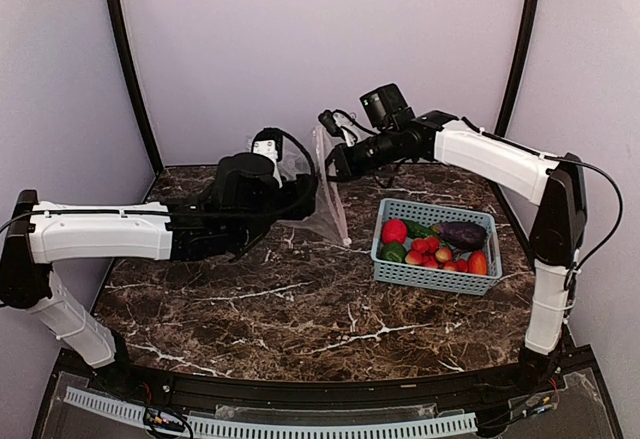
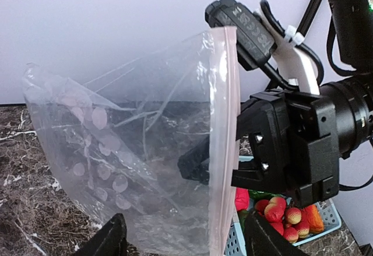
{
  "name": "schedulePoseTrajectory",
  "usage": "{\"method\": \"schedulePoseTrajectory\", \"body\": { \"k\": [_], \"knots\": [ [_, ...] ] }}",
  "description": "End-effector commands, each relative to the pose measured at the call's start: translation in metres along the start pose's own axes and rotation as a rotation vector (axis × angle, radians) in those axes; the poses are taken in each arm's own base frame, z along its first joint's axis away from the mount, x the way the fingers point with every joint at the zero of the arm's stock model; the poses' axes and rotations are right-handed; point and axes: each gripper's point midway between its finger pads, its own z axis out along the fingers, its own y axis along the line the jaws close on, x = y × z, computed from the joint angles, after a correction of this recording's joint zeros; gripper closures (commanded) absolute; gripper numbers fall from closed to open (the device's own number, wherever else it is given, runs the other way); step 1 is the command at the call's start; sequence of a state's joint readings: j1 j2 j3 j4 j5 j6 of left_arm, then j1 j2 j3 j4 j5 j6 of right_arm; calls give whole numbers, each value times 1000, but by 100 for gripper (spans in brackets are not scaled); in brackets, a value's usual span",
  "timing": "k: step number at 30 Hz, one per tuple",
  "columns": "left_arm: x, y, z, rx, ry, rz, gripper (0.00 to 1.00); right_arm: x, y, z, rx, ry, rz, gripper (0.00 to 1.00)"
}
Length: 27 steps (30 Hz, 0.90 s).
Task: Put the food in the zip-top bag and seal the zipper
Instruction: Pass from the left arm to the right, then pass from the right arm to the left
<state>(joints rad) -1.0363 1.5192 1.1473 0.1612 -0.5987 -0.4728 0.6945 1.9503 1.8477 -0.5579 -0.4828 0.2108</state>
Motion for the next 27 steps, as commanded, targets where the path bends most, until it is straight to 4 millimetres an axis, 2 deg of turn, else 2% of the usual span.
{"method": "schedulePoseTrajectory", "body": {
  "k": [1, 6, 8, 12, 14, 20, 27],
  "knots": [
    [-14, -10, -10, 113, -114, -57, 30, -16, 28, -2, 82, -54, -28, 100],
    [-17, -28, -12, 167, -103, 7, 27, -20, 33, -5, 203, -92, -32, 100],
    [-19, -23, -12, 116, -103, 18, 29, -22, 40, -7, 196, -99, -45, 100],
    [-10, 5, -10, -44, -68, 3, 36, -25, 50, -11, 196, -112, -60, 100],
    [-9, 11, -10, -77, -62, 7, 39, -25, 52, -13, 196, -116, -56, 100],
    [-3, 19, -7, -124, -63, 18, 42, -24, 59, -18, 167, -118, -6, 100],
    [-1, 19, 8, -185, -68, 95, 43, -24, 68, -23, 129, -122, 33, 100]
  ]
}}
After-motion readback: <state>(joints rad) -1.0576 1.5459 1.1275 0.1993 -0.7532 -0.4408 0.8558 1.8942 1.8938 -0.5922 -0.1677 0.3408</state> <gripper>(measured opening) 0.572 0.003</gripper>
